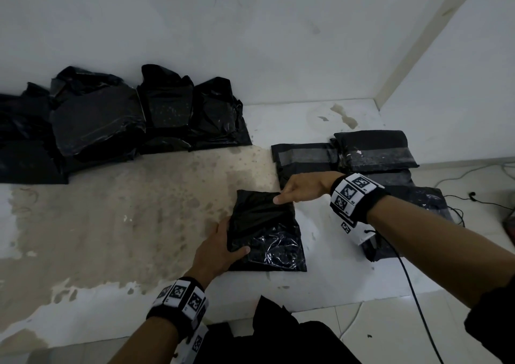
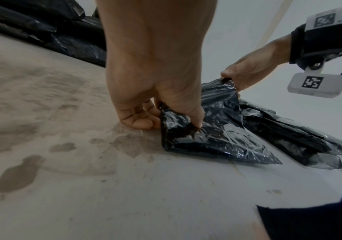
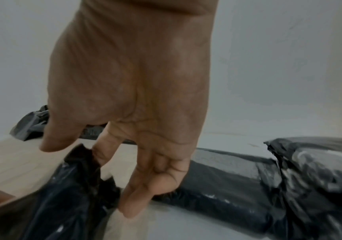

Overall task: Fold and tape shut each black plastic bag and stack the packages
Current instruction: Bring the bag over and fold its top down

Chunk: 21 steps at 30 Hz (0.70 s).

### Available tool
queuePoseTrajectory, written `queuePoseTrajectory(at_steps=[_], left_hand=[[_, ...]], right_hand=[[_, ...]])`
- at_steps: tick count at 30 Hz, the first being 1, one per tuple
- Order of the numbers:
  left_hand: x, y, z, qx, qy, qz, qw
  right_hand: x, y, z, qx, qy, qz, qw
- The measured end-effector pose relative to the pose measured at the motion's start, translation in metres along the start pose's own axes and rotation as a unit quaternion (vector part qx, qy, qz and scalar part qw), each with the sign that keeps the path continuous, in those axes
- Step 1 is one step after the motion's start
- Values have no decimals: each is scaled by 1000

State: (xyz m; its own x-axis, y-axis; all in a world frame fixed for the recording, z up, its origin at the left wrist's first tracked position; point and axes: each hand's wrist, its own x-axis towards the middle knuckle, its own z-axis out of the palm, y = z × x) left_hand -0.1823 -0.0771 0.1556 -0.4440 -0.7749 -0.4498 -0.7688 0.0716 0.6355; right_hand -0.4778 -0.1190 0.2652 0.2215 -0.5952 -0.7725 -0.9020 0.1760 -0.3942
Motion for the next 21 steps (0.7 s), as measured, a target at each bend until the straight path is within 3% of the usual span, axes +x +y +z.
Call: queuePoseTrajectory(at_steps=[3,6,10,13,17,21], left_hand=[[0,-1,0,-1,-2,-5,1000],[1,-1,0,6,-3,-4,1000],[-1,0,-1,9,-3,-6,1000],[0,-2,-1,3,-4,0,1000],[5,-7,-1,-11,-20,-1,1000],[19,-6,-12,-68,-34,-15,997]], right_hand=[[0,-2,-7,-52,25,26,998],[0,0,-11,-37,54,25,998],[1,2,-2,74,18,-20,997],[4,-1,3,41,7,6,999],[2,7,0,-96,84,33,991],[-2,22,5,-55,167,5,984]])
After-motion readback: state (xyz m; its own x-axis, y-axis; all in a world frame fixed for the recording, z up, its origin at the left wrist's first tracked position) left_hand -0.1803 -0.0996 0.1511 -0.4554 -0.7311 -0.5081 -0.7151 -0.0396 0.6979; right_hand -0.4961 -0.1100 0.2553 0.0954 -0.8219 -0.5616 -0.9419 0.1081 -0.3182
